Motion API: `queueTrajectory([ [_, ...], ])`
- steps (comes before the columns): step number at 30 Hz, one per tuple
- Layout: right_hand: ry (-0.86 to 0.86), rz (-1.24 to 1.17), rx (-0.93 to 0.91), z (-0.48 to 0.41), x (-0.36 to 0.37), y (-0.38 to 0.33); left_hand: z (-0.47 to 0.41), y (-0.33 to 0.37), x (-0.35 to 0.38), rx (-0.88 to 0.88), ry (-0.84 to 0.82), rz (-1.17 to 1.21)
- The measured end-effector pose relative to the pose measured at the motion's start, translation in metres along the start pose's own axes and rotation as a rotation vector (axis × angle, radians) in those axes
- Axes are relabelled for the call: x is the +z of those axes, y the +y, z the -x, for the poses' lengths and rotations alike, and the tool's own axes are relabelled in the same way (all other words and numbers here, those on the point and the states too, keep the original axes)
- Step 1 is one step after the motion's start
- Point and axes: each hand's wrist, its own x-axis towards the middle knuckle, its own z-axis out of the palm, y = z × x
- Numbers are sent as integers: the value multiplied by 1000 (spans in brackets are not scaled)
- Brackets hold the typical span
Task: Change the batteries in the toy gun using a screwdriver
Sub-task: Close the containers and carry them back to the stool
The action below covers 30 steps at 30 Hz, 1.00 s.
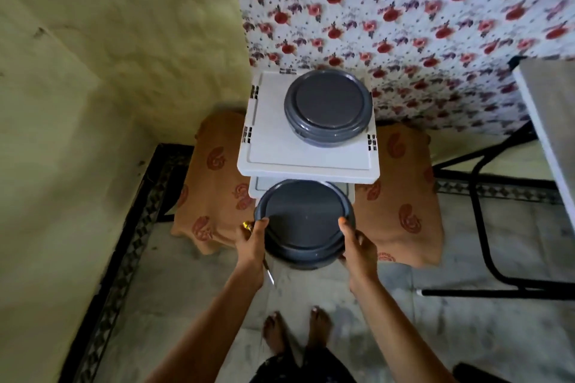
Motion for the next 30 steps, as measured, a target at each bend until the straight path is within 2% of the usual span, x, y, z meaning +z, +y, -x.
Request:
queueTrajectory([
  [5,41,-42,-56,-50,18,-13,-51,8,40,44,-53,-2],
  [8,-14,-115,-92,-76,33,-25,-74,20,55,103,-90,12],
  [16,-11,-159,-164,-108,66,-35,-122,34,73,132,-68,10],
  [21,-57,-135,-143,-120,70,-39,-129,37,81,167,-121,-79],
  [24,-97,-119,-161,-120,65,-37,-126,39,81,158,-92,-122],
  [28,-80,-94,-199,-105,54,-24,-112,32,67,99,-25,-61],
  [30,-75,-67,-190,-91,49,-16,-100,23,53,102,-41,-92],
])
